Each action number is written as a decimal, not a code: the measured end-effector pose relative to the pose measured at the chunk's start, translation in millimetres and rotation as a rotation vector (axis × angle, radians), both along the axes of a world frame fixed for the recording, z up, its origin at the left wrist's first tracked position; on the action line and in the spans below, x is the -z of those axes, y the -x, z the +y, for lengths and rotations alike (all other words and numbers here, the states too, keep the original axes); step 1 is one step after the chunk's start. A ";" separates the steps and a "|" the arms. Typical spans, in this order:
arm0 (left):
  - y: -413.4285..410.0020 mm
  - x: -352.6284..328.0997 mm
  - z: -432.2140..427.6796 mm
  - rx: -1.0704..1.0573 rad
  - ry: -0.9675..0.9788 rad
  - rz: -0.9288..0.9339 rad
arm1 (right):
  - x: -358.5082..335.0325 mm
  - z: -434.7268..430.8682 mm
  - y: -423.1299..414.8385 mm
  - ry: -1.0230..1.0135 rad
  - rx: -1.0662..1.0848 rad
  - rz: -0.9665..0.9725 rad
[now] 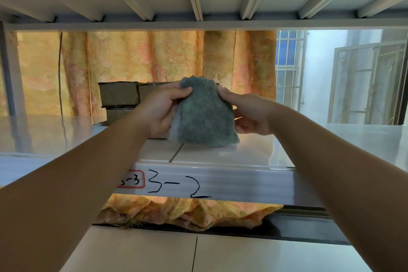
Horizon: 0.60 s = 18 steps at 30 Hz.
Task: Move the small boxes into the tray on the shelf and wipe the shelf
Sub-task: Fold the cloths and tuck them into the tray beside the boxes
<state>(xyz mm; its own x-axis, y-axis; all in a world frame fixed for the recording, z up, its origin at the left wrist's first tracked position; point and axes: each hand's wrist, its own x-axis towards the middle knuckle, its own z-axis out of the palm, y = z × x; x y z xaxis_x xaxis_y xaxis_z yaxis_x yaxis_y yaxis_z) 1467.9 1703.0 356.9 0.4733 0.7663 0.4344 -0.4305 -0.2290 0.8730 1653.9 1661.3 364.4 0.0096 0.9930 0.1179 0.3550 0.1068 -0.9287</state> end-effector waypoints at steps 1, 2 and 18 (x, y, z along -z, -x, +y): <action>1.6 -0.9 0.3 0.007 0.010 -0.027 | -0.9 -0.2 -1.7 0.045 -0.079 0.070; 3.6 -1.8 1.0 0.007 0.012 -0.047 | -2.0 -1.0 -3.3 0.081 -0.157 0.113; 3.5 1.7 9.5 0.263 0.121 0.072 | -10.0 -11.3 -3.3 -0.197 -0.594 0.737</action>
<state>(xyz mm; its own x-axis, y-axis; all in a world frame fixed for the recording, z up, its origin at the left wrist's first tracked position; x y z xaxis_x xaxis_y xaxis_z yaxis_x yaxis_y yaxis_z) 1464.4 1712.5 355.3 0.6886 0.6576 0.3056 -0.3976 -0.0100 0.9175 1657.2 1650.0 374.4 -0.3495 0.8230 0.4478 -0.4716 0.2585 -0.8431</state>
